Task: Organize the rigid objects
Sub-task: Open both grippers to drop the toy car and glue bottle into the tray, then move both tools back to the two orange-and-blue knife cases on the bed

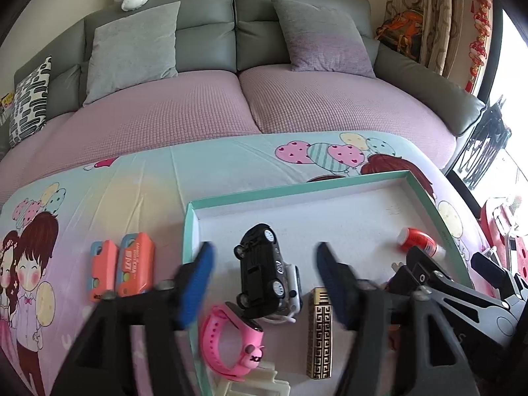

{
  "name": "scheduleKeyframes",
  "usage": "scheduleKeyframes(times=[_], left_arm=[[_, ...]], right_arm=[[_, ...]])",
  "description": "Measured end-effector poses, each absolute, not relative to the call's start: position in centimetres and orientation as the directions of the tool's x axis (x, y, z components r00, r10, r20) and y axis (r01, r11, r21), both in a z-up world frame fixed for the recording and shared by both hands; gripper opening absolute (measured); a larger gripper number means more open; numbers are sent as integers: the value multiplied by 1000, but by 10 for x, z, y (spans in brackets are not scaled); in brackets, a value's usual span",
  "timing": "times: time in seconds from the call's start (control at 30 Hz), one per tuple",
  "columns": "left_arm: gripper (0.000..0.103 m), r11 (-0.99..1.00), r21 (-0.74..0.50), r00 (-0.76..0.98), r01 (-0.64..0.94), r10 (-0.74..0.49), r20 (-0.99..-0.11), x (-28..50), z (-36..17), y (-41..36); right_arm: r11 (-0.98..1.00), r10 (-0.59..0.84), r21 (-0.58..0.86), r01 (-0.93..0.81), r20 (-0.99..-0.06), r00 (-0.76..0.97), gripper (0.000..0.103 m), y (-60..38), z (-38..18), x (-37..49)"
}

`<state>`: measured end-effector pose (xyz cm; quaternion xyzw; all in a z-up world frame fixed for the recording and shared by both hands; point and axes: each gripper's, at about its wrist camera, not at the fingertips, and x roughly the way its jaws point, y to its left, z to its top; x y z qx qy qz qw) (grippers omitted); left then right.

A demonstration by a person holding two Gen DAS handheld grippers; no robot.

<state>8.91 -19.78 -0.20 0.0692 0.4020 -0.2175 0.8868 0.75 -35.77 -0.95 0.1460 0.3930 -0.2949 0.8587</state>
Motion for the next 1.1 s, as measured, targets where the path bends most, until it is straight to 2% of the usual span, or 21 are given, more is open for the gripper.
scheduleKeyframes(times=[0.17, 0.23, 0.27, 0.3, 0.47, 0.77, 1.1], left_arm=[[79, 914, -71, 603, 399, -321, -730, 93, 0, -186], [88, 923, -64, 615, 379, -303, -728, 96, -1, -181], [96, 928, -66, 621, 367, -297, -725, 97, -1, -178], [97, 933, -74, 628, 352, -294, -721, 99, 0, -174], [97, 955, -129, 637, 267, -275, -720, 110, 0, -144], [97, 981, -145, 652, 127, -193, -733, 125, -5, -91], [97, 981, -178, 691, -82, -73, -719, 128, -8, -12]], right_arm=[[784, -381, 30, 620, -764, 520, 103, -358, -12, 8], [784, -387, 22, 620, -763, 517, 103, -357, -12, 9], [784, -390, 19, 621, -762, 516, 103, -357, -12, 9], [783, -392, 17, 621, -762, 515, 103, -357, -12, 9], [786, -391, 13, 618, -764, 513, 103, -354, -12, 11], [822, -369, 6, 570, -757, 540, 103, -333, -8, 21], [914, -223, 72, 399, -732, 643, 103, -274, -3, 46]])
